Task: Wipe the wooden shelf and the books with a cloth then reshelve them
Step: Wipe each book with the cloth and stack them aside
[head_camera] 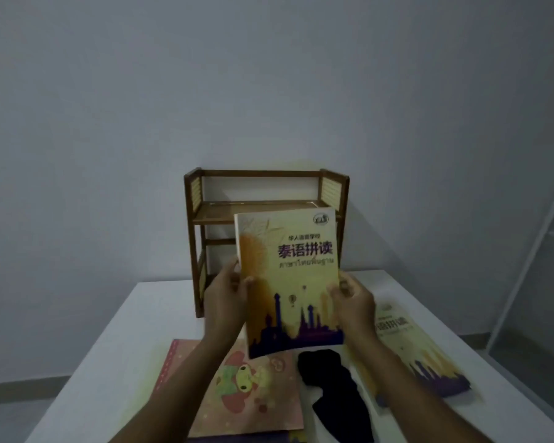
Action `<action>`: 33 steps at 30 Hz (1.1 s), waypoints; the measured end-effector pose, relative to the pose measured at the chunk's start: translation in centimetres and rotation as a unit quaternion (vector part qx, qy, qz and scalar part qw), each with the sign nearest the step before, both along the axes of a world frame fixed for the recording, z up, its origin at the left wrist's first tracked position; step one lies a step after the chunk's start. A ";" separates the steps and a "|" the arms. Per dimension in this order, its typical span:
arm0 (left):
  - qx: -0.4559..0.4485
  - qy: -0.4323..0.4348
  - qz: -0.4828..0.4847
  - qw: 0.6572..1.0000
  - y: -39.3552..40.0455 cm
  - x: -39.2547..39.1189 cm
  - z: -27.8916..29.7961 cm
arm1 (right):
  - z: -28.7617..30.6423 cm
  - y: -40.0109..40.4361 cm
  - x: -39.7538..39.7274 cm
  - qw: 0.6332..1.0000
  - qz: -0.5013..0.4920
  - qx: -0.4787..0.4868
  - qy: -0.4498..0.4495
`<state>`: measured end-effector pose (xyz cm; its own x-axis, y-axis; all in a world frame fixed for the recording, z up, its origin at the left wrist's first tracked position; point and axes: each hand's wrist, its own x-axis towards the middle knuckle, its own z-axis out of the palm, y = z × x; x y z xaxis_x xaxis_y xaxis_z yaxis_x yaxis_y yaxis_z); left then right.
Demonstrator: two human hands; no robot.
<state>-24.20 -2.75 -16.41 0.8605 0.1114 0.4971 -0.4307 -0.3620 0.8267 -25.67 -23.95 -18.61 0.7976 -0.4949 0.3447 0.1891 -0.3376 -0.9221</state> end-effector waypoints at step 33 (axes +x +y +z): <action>0.485 0.130 -0.093 0.860 -15.5 4.8 -11.2 | -7.4 -17.5 0.2 0.894 -0.080 -0.338 0.283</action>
